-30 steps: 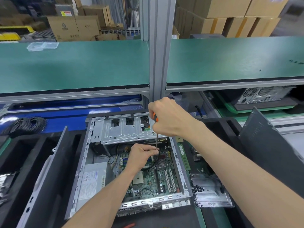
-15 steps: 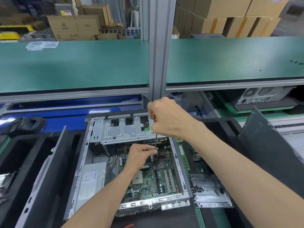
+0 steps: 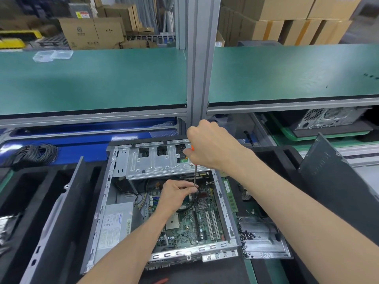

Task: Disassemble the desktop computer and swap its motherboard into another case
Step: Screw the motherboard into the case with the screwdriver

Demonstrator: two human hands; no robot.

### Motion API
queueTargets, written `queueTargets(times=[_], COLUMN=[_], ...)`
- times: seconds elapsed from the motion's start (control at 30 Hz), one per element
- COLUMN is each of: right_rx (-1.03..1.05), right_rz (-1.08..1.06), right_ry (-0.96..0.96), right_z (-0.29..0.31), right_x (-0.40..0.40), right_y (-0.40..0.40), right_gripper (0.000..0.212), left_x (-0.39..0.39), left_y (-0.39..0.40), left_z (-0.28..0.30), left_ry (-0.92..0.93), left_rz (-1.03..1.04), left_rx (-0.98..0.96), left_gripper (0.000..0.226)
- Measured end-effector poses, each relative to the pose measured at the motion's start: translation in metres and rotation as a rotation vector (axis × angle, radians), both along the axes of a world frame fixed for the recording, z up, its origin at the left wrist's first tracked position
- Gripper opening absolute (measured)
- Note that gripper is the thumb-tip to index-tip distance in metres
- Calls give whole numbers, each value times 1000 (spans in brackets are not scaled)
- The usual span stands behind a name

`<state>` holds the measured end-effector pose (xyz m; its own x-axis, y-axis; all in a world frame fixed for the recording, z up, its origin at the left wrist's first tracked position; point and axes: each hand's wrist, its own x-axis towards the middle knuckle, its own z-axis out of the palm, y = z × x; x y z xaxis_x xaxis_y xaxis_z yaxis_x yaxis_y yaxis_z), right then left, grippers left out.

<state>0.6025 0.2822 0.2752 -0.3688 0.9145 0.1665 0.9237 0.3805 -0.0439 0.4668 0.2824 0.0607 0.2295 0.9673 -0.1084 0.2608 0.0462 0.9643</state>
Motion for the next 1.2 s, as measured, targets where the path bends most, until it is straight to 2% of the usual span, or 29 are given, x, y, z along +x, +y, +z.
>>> queueTargets(times=[0.1,0.23,0.4,0.47,0.53,0.6,0.67,0.73,0.77,0.83,0.9,1.03,1.07,1.17,1.2], right_rx=[-33,-113,-296,-262,-146,-108,-169,-226,-248,-299,-259,-82,-101,-187,-214], right_rz=[-5,97,237,221,97,1,46,142,190,267,262,-17,-39,94,143], right_ry=[42,7,1,-41,-113,-166,-131,-118,-111,-77,-33,-139,-133,-30,-4], right_z=[0,8,24,25,26,24,22,23,25,27,25,17,16,15,16], right_x=[3,10,10,10,10,9,7,6,7,9,9,7,6,7,9], right_y=[1,0,-8,-7,-6,-4,-5,-7,-8,-11,-12,-10,-9,-8,-9], right_gripper=[35,12,19,17,32,37,32,13,10,20,25,43,37,2,9], left_x=[2,4,1,2,5,8,8,6,4,2,3,7,8,5,4], left_y=[-1,-2,-3,-2,-1,0,0,-1,-1,-2,-2,1,1,1,1], left_z=[-1,-4,-8,-8,-9,-11,-13,-13,-13,-13,-12,-14,-15,-18,-19], left_ry=[16,83,145,174,181,184,200,211,215,217,229,267,276,291,289], left_rz=[-11,-58,-50,-41,-15,-4,-9,-1,3,12,24,43,38,21,15], left_rx=[16,35,80,89,90,100,121,137,149,163,178,202,202,216,224], left_gripper=[18,18,11,8,7,8,7,7,7,11,11,5,5,6,5])
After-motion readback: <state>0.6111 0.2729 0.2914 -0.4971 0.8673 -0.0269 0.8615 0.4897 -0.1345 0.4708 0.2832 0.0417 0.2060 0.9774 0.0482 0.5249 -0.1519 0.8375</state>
